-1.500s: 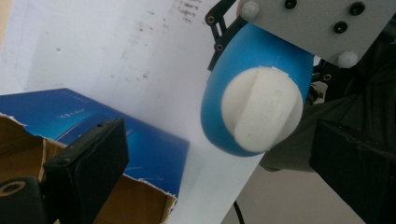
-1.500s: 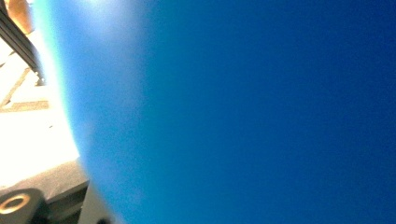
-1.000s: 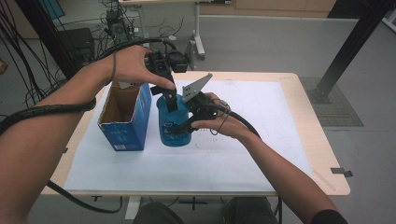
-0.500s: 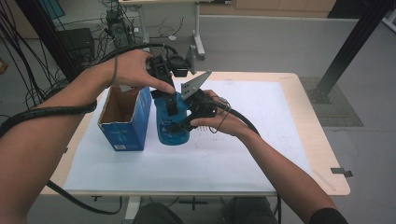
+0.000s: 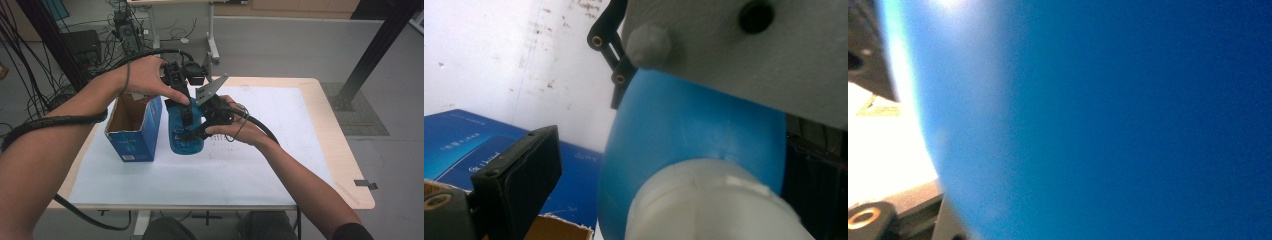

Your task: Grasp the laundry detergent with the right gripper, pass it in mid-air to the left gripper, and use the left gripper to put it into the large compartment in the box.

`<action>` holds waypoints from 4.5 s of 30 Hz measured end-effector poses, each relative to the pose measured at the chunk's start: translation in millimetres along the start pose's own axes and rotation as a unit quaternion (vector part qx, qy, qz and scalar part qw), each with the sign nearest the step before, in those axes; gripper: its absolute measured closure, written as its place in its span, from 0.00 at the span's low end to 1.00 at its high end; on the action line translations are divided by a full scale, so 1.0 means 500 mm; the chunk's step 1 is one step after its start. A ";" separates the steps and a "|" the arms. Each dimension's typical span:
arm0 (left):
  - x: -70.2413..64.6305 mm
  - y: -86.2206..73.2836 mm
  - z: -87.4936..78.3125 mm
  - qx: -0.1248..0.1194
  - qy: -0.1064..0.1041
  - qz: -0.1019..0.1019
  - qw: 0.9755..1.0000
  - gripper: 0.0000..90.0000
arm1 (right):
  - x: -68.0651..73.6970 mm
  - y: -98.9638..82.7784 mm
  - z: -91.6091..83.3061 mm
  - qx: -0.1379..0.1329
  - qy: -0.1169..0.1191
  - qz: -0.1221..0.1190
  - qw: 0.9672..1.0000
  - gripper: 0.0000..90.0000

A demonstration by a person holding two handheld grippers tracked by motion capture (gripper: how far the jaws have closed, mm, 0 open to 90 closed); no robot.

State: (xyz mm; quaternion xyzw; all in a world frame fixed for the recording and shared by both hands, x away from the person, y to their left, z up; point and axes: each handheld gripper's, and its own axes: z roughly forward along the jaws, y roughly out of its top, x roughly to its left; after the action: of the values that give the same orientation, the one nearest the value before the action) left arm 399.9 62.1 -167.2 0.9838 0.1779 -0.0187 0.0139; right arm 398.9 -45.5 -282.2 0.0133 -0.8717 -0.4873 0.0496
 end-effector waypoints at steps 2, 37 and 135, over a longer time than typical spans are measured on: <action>0.000 0.003 0.000 0.004 0.000 0.005 1.000 0.06 | 0.001 0.001 -0.001 -0.001 0.001 0.001 1.000 0.48; -0.005 0.008 -0.005 0.002 0.000 0.009 1.000 0.06 | -0.006 -0.001 -0.007 -0.007 -0.009 -0.001 1.000 0.48; -0.015 0.014 -0.017 -0.002 0.020 0.021 1.000 0.30 | 0.000 0.002 -0.019 -0.004 -0.023 -0.014 1.000 0.48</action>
State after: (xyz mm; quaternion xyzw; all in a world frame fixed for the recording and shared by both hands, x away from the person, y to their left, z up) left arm 395.5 53.3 -158.1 0.9874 0.1576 0.0019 0.0125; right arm 399.8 -53.2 -276.4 0.0136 -0.8704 -0.4917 0.0227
